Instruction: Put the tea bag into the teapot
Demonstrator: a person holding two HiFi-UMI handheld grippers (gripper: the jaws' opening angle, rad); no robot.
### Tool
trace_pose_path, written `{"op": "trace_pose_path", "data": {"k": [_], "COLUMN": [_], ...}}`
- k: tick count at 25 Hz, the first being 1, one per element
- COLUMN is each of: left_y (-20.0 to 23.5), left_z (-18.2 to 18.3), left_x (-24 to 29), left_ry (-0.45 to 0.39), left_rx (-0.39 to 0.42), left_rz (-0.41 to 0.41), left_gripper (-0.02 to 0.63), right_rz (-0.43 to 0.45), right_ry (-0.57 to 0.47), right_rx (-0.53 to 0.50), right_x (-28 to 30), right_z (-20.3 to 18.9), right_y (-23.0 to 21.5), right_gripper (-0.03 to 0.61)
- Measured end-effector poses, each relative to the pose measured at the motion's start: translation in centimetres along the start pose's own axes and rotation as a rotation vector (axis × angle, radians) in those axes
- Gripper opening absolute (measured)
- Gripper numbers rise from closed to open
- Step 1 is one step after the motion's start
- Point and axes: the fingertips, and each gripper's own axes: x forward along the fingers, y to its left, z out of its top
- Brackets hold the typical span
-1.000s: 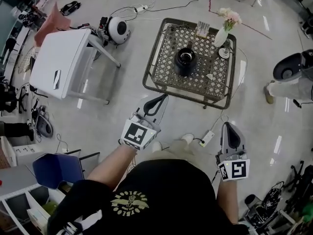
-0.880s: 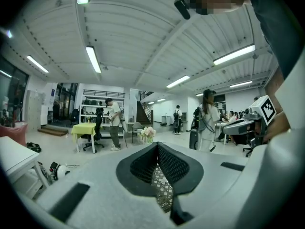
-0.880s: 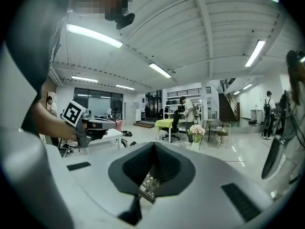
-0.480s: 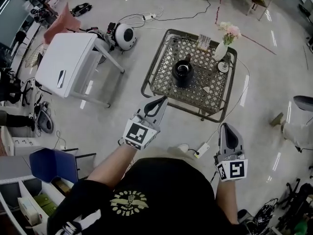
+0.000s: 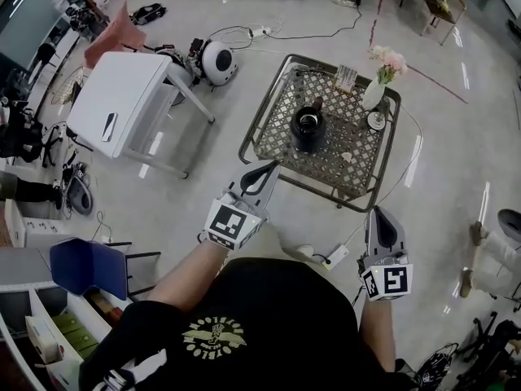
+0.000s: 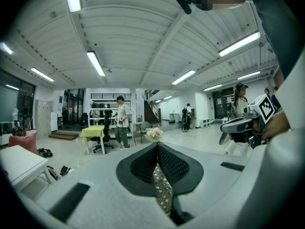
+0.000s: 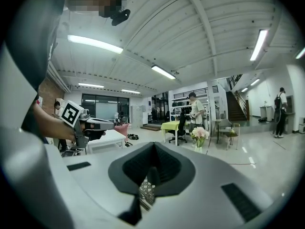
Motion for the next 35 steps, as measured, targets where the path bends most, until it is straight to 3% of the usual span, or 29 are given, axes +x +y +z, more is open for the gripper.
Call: {"op": "trace_pose_path", "data": {"k": [12,18,27,33,35], "left_y": [5.0,8.1,14.0,15.3,15.9], "left_z": [-0.2,0.2,-0.3,0.4,0.1], "left_x": [2.7,5.3,8.5,10.6,11.1], "left_ry": [-0.007,-0.006,0.002,-0.022,-0.022], "left_rx": [-0.006,0.039,0.004,0.054,0.031], "left_rz": [-0.05,-0.097,-0.121,-0.187,-0.202], "left_gripper": [-0.005,-0.005,-0.005,-0.005,-0.005], "right_rz": [-0.055,-0.097,-0.134,-0.16,-0.165], "right_ry": [0.004,0.011,0.038,0.048,0.051], "right_rx": [-0.024,-0.011,0.003,0.001,-0.011], "right_x": [4.5,8.3,14.0,17.6,18.6], "right_z": [1.1,1.8,2.0,2.6,2.9], "right_y": [-0.2,-0.2,0.2,0.2,0.5], "right_gripper": [0.005,0.005,0.005,0.005,0.005]}}
